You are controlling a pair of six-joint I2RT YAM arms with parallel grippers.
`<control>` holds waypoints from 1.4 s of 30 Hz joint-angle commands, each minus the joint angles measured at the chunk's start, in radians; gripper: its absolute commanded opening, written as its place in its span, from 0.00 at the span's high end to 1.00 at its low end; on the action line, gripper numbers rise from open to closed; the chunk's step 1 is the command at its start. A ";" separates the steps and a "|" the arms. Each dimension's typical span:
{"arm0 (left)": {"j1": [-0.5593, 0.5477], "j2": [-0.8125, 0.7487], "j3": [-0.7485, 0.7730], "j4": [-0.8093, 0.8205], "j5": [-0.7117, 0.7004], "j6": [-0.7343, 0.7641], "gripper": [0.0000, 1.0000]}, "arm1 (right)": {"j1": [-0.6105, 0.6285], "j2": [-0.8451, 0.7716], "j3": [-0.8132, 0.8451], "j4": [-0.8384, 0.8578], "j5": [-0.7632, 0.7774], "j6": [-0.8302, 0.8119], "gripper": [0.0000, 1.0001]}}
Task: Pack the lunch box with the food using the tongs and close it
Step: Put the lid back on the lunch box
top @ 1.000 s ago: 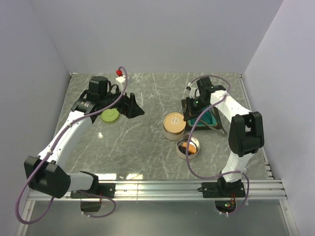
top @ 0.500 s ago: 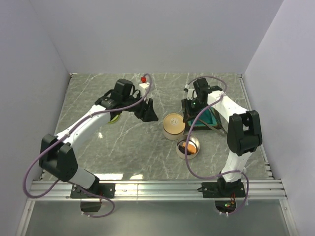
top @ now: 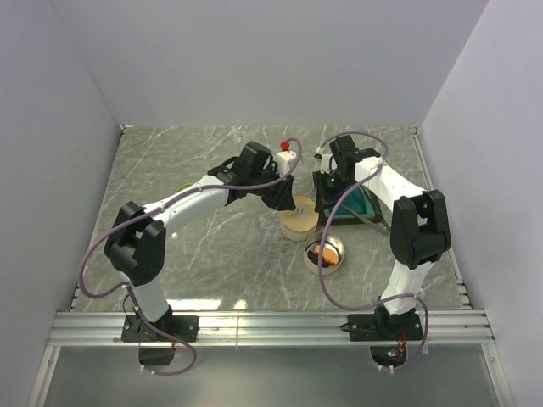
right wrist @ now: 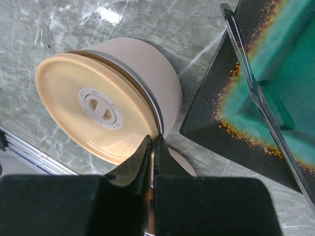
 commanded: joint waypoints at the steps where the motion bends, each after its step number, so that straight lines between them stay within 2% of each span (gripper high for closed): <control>1: -0.018 0.044 0.063 0.065 -0.054 -0.030 0.75 | 0.006 0.028 0.004 -0.006 0.056 -0.018 1.00; 12: -0.031 0.218 0.178 0.071 -0.078 -0.081 0.85 | 0.008 0.043 0.008 -0.026 0.049 -0.028 1.00; 20: -0.031 0.250 0.137 0.013 -0.089 -0.098 0.91 | 0.008 0.040 0.007 -0.032 0.062 -0.030 0.99; 31: -0.031 0.292 0.106 -0.038 -0.025 -0.107 0.97 | 0.003 0.017 0.017 -0.034 0.072 -0.030 0.77; 36: -0.031 0.298 0.106 -0.039 0.003 -0.110 0.98 | -0.012 -0.035 0.028 0.021 0.074 -0.018 0.73; 42: -0.031 0.289 0.093 -0.042 0.028 -0.102 0.98 | -0.011 -0.092 0.005 0.126 0.054 -0.001 0.64</control>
